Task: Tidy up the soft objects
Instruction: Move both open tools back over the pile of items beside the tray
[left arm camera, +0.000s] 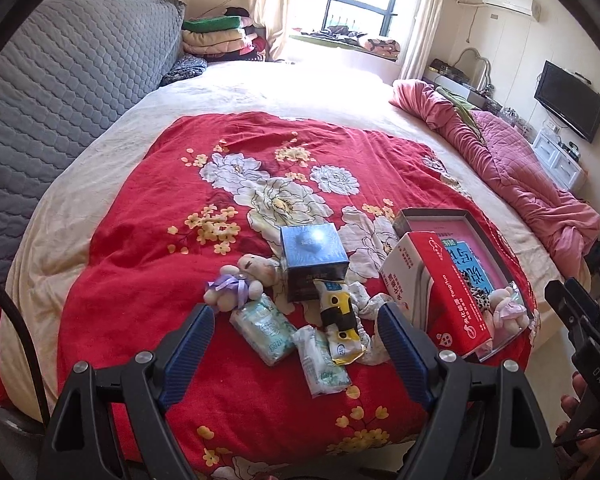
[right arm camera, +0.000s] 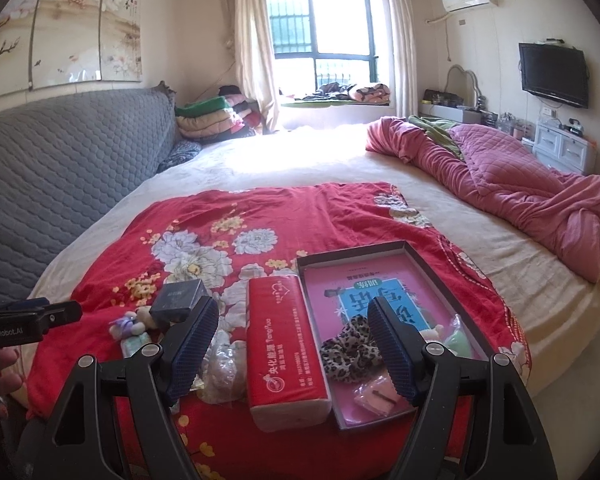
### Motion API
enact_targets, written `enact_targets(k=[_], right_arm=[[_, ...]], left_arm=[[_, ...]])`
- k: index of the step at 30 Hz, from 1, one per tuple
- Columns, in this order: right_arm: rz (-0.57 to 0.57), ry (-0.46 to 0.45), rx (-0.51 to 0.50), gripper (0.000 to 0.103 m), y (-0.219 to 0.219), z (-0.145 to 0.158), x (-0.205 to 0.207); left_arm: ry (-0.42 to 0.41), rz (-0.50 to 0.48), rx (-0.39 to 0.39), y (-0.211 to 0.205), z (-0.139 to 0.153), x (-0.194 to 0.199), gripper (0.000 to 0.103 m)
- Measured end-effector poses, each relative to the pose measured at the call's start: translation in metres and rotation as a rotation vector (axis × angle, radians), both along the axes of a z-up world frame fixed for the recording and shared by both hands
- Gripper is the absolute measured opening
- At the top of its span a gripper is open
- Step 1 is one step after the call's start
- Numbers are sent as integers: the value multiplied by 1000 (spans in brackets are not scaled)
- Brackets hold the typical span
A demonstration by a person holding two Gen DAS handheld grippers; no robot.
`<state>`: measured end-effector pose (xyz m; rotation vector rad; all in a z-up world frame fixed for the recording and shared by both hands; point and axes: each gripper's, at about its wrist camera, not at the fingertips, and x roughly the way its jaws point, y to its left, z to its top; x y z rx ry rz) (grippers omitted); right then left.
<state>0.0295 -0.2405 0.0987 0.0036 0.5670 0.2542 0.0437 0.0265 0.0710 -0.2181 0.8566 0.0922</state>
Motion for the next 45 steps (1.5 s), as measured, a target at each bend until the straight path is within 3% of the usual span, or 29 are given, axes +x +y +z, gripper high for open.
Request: enact_targets(k=[9,21,45], right_arm=[[67,0,-43,78,23,-2,-6],[120,36,-105,78,46,-26,-6],[248,121,-224,78,89,-85,-3]], left_arm=[[23,35,8,20,-7,-11,83],[75,91,-22,48,-37,-14,83],[159,83,-88,52,-94,-3,83]])
